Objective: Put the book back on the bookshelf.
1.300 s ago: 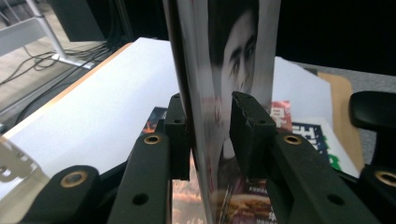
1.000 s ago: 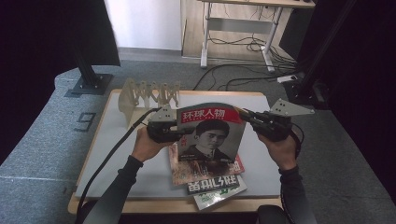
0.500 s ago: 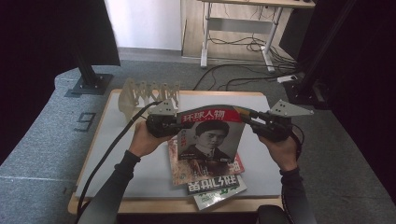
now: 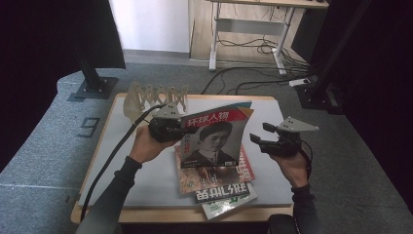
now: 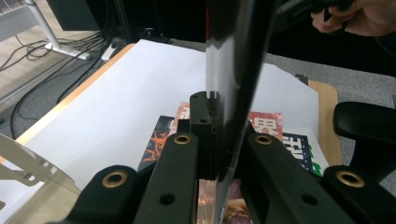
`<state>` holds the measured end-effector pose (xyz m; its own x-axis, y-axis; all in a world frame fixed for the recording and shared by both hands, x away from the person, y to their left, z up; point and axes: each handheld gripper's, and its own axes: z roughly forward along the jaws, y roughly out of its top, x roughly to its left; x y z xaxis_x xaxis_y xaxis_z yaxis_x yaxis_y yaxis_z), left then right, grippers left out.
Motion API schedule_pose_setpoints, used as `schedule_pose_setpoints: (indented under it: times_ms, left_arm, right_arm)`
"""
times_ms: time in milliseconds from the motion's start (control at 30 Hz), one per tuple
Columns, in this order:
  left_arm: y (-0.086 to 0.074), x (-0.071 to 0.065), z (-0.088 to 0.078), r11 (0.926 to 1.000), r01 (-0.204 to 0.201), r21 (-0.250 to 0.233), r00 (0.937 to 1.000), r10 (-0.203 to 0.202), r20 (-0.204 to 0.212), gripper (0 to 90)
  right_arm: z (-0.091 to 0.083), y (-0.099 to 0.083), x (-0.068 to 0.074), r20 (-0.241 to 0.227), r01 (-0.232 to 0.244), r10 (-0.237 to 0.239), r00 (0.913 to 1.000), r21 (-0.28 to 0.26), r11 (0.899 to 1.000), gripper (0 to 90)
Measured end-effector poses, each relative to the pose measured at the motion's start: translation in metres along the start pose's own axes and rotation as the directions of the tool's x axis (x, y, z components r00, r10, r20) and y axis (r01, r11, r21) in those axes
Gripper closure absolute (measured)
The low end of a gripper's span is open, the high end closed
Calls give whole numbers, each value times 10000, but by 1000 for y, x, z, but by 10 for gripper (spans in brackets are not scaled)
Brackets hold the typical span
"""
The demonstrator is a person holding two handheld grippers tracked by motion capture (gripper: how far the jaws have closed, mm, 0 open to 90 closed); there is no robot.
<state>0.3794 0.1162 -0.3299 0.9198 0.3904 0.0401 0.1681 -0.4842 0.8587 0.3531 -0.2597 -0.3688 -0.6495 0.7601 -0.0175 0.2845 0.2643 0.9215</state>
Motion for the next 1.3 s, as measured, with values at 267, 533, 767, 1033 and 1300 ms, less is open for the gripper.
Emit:
schedule_pose_setpoints:
  times_ms: [267, 533, 767, 1033, 1300]
  left_arm:
    - [-1, 1, -2, 10000, 27, 18, 9999, -27, 117, 863]
    - [-2, 6, -4, 9996, 281, 53, 9995, -282, 154, 864]
    - [-3, 9, -5, 9985, 547, 31, 9983, -548, 188, 865]
    - [-4, 12, -8, 9973, 733, 59, 9971, -734, 177, 865]
    - [-7, 15, -15, 9959, 893, 114, 9960, -894, 30, 865]
  right_arm:
    - [12, -29, -1, 468, -180, 144, 9988, 778, 9968, 177]
    - [22, -64, -10, 1338, -881, 676, 9887, 1541, 9841, 38]
    - [26, -92, -17, 2038, -1595, 1200, 9716, 1900, 9687, 0]
    - [34, -116, -23, 2527, -1994, 1363, 9579, 2443, 9490, 0]
    - [46, -140, -24, 2622, -2223, 1415, 9546, 3105, 9242, 1]
